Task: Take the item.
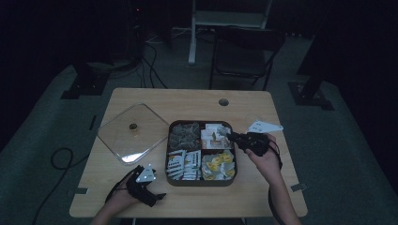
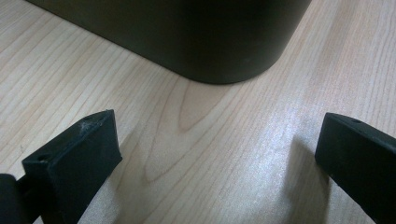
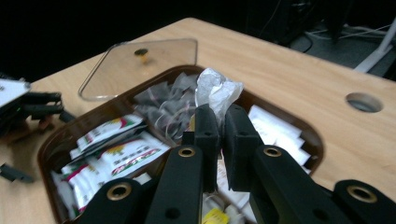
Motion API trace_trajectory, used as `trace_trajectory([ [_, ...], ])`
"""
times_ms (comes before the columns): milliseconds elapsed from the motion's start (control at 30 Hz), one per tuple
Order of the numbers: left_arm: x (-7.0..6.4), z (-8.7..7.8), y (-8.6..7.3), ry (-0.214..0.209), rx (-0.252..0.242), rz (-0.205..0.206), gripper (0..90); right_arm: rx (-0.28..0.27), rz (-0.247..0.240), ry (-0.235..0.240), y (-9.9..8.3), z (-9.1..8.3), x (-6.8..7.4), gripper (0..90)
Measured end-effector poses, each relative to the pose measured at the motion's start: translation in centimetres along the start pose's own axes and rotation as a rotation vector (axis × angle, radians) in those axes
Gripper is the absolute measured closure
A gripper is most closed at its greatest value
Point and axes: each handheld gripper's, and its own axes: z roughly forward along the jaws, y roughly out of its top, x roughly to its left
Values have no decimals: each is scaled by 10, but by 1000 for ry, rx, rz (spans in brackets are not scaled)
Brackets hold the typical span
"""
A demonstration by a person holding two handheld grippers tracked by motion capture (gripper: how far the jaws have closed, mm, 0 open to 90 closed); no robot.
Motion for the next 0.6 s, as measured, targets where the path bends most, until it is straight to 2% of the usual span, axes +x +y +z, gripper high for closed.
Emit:
trace_trajectory([
  [200, 0, 0, 0, -1, 0, -1, 4, -45, 14, -50, 9, -8, -15, 851],
  [400, 0, 0, 0, 0, 0, 0, 4, -76, 19, -117, 14, -16, -29, 851],
  [600, 0, 0, 0, -1, 0, -1, 4, -99, 44, -185, 15, -24, -47, 851],
])
